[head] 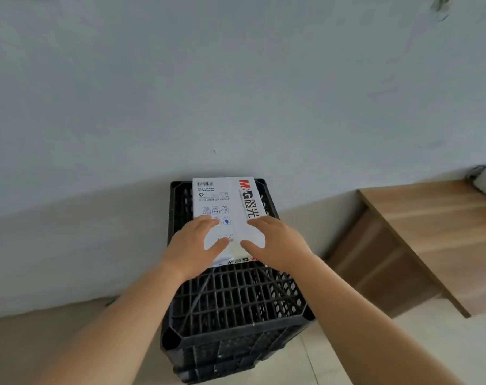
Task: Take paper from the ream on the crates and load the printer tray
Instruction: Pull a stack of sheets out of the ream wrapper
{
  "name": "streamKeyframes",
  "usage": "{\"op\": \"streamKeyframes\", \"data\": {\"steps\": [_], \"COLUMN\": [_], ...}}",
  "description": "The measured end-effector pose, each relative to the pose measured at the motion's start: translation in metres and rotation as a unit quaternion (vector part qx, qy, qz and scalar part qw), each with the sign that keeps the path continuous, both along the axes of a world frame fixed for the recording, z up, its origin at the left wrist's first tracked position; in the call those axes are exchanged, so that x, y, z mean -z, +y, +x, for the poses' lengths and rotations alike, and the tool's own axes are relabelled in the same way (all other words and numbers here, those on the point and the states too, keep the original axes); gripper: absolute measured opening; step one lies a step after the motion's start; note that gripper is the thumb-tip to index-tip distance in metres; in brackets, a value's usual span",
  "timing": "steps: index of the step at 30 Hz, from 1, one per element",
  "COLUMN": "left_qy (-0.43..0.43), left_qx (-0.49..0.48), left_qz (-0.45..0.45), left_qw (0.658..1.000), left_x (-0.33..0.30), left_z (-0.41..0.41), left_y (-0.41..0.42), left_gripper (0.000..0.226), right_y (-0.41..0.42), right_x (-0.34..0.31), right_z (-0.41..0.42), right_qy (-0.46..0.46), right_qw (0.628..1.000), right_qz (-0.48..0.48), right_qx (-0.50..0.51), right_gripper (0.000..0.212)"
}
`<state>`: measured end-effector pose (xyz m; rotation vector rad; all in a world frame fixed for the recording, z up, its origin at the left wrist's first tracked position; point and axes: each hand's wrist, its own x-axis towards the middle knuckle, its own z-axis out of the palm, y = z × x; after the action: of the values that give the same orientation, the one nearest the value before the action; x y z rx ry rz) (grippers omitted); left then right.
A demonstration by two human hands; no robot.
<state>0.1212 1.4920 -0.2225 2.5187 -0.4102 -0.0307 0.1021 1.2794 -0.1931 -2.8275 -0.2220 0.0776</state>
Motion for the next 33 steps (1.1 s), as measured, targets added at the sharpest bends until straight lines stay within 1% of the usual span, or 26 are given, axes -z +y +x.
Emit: {"op": "streamKeyframes", "data": {"steps": [3, 6, 14, 19, 21, 25, 29, 33], "left_qy": [0.005, 0.010, 0.035, 0.047, 0.052, 0.061, 0.058, 0.066], "left_qx": [0.020, 0.018, -0.044, -0.081, -0.088, -0.088, -0.081, -0.075], "left_qz": [0.001, 0.003, 0.015, 0.016, 0.017, 0.019, 0.022, 0.023], "left_qw": [1.000, 1.000, 0.998, 0.995, 0.995, 0.994, 0.995, 0.995], "left_x": [0.010, 0.015, 0.026, 0.033, 0.037, 0.044, 0.047, 0.050], "left_z": [0.006, 0.016, 0.036, 0.037, 0.035, 0.033, 0.035, 0.036], "left_y": [-0.003, -0.006, -0.014, -0.016, -0.015, -0.010, -0.001, 0.005], "left_gripper": [0.060, 0.059, 0.058, 0.058, 0.060, 0.061, 0.059, 0.058], "right_y": [0.006, 0.008, -0.002, -0.008, -0.008, -0.003, 0.004, 0.007], "right_x": [0.005, 0.011, 0.036, 0.055, 0.061, 0.069, 0.078, 0.080], "right_z": [0.003, 0.014, 0.054, 0.072, 0.075, 0.078, 0.085, 0.090], "right_qy": [0.004, 0.004, 0.010, 0.028, 0.049, 0.121, 0.160, 0.160], "right_qw": [1.000, 1.000, 0.998, 0.996, 0.995, 0.990, 0.987, 0.987], "right_qz": [-0.003, -0.009, 0.002, 0.002, -0.001, -0.007, 0.025, 0.018], "right_qx": [0.007, 0.000, -0.060, -0.085, -0.090, -0.073, -0.007, -0.003], "right_gripper": [0.063, 0.063, 0.061, 0.058, 0.054, 0.042, 0.026, 0.026]}}
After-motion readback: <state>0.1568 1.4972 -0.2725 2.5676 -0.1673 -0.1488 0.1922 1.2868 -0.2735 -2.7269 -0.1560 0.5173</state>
